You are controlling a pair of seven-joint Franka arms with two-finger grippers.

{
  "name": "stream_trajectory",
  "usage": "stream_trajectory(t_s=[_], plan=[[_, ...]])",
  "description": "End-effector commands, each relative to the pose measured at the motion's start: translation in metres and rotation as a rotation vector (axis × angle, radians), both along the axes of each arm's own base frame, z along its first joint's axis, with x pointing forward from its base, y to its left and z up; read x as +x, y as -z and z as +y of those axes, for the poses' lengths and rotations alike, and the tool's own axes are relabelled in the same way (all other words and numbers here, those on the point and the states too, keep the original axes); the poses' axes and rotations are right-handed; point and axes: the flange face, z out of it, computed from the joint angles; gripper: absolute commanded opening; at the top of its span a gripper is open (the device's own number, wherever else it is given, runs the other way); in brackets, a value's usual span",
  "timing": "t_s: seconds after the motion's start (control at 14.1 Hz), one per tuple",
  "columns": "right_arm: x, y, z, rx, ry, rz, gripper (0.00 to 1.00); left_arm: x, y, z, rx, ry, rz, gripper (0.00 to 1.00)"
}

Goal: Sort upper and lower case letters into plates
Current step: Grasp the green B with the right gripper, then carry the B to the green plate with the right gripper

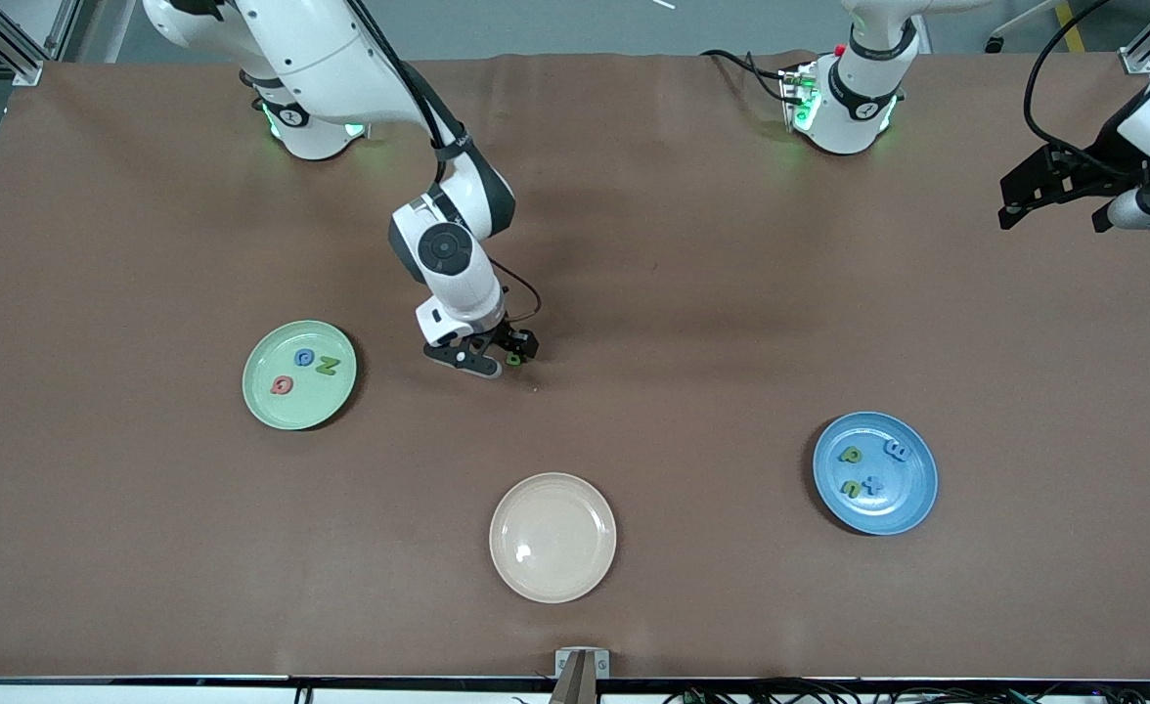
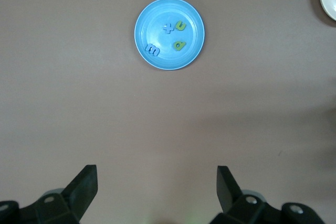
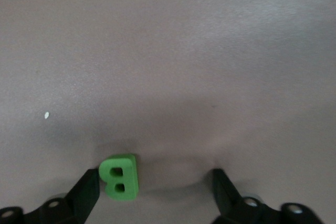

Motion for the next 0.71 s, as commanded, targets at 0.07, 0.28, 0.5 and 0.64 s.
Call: stream_trajectory(t_s=[0.07,0.28,0.5,0.64], plan=[[0.009,-0.002,0.008,0.012,0.016,-0.005,0.92,-0.010,-0.009,0.006,0.002,-0.005,-0.008,1.00],[0.001,0.002,0.016,0.002,-0.011,-0.003,0.80,-0.009,-0.009,0.021,0.010,-0.033,-0.003,1.00],[-0.006,0.004,0.022,-0.006,-0.028,0.002,0.63,-0.008,-0.007,0.030,0.013,-0.045,0.003,1.00],[-0.011,0.005,0.026,-0.023,-0.037,0.017,0.59,-0.006,-0.004,0.032,0.017,-0.048,0.005,1.00]])
